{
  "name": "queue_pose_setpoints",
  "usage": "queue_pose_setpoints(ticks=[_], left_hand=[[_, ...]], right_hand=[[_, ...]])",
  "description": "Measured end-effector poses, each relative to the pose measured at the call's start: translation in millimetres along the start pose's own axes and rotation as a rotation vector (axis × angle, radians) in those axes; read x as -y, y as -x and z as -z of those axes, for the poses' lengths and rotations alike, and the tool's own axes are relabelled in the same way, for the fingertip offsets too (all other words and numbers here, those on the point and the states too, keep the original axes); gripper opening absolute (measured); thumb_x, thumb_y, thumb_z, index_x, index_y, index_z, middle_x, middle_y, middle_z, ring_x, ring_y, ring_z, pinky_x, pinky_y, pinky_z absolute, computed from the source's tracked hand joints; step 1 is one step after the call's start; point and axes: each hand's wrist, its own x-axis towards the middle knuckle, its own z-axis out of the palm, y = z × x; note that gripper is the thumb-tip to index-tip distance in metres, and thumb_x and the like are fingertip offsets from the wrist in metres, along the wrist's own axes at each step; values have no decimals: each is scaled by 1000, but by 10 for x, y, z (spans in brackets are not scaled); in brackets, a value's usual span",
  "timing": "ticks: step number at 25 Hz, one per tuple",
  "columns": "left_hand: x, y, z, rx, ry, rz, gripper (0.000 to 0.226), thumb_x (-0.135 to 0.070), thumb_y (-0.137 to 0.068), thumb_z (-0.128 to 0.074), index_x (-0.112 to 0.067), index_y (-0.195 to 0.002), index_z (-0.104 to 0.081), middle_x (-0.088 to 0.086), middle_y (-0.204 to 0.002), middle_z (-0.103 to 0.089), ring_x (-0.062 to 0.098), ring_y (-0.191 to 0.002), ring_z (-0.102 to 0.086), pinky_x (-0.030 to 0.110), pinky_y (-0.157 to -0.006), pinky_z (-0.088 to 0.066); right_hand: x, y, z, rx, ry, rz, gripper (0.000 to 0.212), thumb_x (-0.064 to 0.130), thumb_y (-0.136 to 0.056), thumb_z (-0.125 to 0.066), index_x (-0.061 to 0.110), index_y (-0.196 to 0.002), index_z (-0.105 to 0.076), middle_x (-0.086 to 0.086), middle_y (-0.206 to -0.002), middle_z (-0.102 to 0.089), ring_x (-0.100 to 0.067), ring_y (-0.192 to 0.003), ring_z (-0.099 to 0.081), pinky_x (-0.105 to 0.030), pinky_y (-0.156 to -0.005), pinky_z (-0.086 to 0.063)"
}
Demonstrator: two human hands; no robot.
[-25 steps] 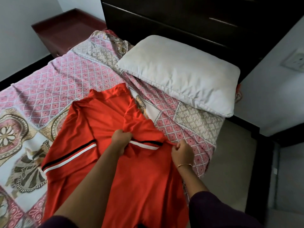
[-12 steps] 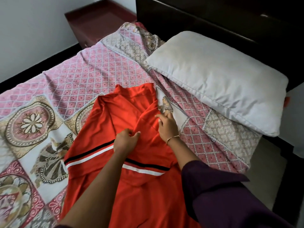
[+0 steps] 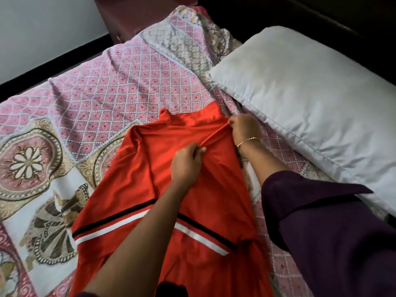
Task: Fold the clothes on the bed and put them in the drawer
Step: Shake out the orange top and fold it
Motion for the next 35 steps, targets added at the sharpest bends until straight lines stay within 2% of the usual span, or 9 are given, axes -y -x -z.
queue_pose_setpoints(ticks=[4, 7, 14, 17, 21, 25, 28, 32, 35], left_hand=[[-82, -347, -37, 0, -301, 40, 30, -26, -101, -36, -8, -119, -53, 23, -115, -61, 42, -106, -55, 42, -77, -40], [-2, -468, -59, 63, -385, 44, 35, -33, -101, -33, -9, -123, -48, 25, -114, -60, 43, -106, -55, 42, -77, -41], [129, -421, -130, 301, -196, 59, 68, -63, -84, -49, -17, -132, -38, 9, -135, -49, 28, -124, -48, 38, -97, -38], [103, -149, -134, 20, -303, -46, 66, -58, -86, -48, -10, -131, -44, 16, -122, -51, 37, -110, -53, 45, -89, -43], [176, 487, -166, -187, -480, -376, 46, -48, -81, -44, -8, -93, -62, 13, -88, -59, 34, -78, -58, 40, -65, -48], [221, 1226, -278, -51, -359, -721, 28, -31, -86, -47, -9, -72, -55, 10, -71, -53, 30, -63, -53, 39, -64, -41], [290, 1803, -373, 103, -367, -865, 23, -23, -84, -46, -12, -65, -55, 7, -67, -54, 26, -59, -55, 34, -64, -43], [399, 2346, -390, 288, -441, -715, 38, -38, -79, -46, -11, -96, -67, 10, -103, -65, 30, -85, -66, 35, -71, -57], [419, 2700, -448, 419, -620, -570, 69, -59, -75, -38, -12, -119, -63, 11, -127, -60, 34, -112, -60, 51, -84, -52]], right_hand=[[-30, -264, -57, 67, -129, -191, 29, 9, -93, -46, 10, -112, -67, -17, -118, -61, -34, -111, -56, -34, -89, -44], [-47, -272, -150, -14, -163, -179, 33, 5, -91, -42, 11, -114, -65, -21, -116, -61, -34, -108, -57, -32, -83, -44], [-136, -5, -203, -114, -359, -302, 25, 7, -89, -45, 4, -114, -50, -18, -119, -58, -33, -107, -55, -35, -80, -36], [-185, 385, -257, -122, -336, -273, 21, 16, -90, -52, 4, -107, -52, -18, -114, -57, -34, -101, -56, -35, -70, -34], [-308, 1061, -267, -20, -299, -342, 20, 16, -91, -50, 1, -101, -58, -25, -107, -63, -39, -100, -58, -38, -74, -41], [-404, 1832, -200, 130, -335, -369, 39, 28, -96, -47, -5, -84, -64, -30, -100, -63, -40, -95, -59, -38, -70, -39], [-479, 2428, -141, 313, -457, -398, 52, 43, -90, -55, 11, -51, -45, -13, -60, -55, -26, -65, -52, -31, -53, -31], [-667, 3039, -160, 488, -420, -337, 37, 31, -94, -54, 6, -67, -58, -9, -68, -53, -16, -72, -49, -31, -56, -26], [-774, 3412, -108, 340, -428, -416, 38, 26, -96, -49, 3, -66, -55, -24, -89, -62, -26, -81, -56, -30, -61, -25]])
